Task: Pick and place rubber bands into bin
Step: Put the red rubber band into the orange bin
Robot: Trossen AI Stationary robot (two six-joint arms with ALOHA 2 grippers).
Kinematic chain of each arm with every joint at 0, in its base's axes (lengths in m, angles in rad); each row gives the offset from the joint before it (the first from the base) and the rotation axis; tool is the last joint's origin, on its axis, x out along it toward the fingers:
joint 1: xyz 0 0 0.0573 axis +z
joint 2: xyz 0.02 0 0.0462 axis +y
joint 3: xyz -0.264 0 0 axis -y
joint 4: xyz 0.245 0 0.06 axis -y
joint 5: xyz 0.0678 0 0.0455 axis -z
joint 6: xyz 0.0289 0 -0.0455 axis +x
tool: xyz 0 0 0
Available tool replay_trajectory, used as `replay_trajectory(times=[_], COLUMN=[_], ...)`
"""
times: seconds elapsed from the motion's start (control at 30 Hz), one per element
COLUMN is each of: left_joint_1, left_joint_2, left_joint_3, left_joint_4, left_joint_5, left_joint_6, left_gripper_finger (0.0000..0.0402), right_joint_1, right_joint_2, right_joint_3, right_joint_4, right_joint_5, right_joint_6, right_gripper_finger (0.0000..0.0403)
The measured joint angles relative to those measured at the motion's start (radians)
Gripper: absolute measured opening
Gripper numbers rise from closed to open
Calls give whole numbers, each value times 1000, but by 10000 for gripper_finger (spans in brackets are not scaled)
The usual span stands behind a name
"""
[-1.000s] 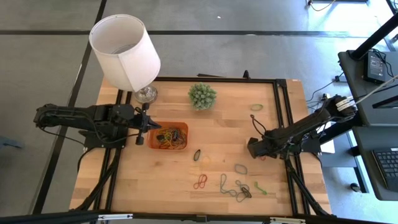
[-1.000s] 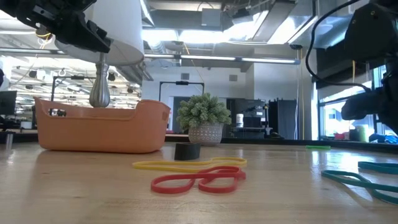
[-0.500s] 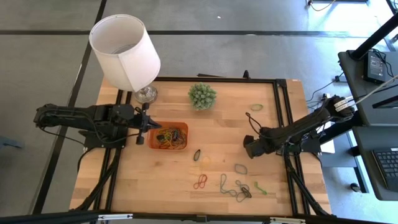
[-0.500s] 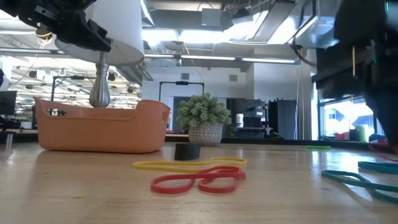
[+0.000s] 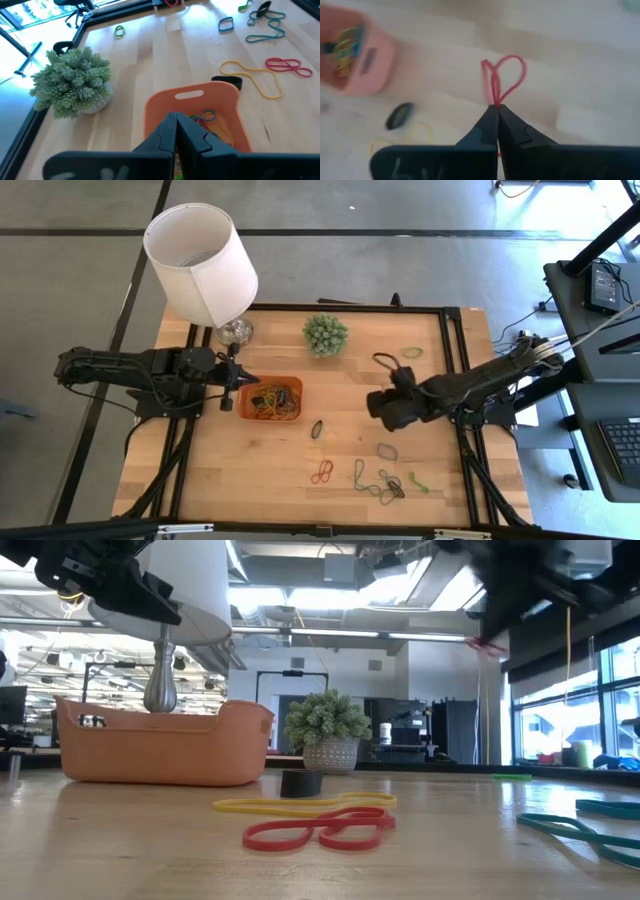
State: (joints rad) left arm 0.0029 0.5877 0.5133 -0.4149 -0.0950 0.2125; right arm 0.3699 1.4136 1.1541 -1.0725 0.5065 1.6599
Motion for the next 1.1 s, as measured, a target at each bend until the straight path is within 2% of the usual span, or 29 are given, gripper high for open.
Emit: replay_trajectory(times=[0.17,0.33,0.43,0.53,0.7,0.8,0.97,1.1], left_joint_1=[0,0,0,0,0,0,0,0], left_joint_2=[0,0,0,0,0,0,0,0], left_joint_3=[0,0,0,0,0,0,0,0], left_joint_4=[0,0,0,0,-1,-1,-4,-6], left_joint_5=[-13,-18,-19,-19,-18,-17,-7,-4], left_joint_6=[3,11,11,11,9,-10,-17,-19], left_gripper_finger=[1,2,1,3,1,2,1,3], right_joint_1=[-73,-156,-206,-253,-306,-322,-343,-355], right_joint_2=[144,313,417,531,725,831,969,1030], right_joint_3=[214,419,526,629,805,889,1002,1057], right_joint_4=[60,235,349,443,450,415,297,221], right_joint_5=[28,20,-37,-152,-333,-402,-413,-411], right_joint_6=[-389,-787,-996,-1142,-1257,-1282,-1277,-1247], right_gripper_finger=[0,0,0,0,0,0,0,0])
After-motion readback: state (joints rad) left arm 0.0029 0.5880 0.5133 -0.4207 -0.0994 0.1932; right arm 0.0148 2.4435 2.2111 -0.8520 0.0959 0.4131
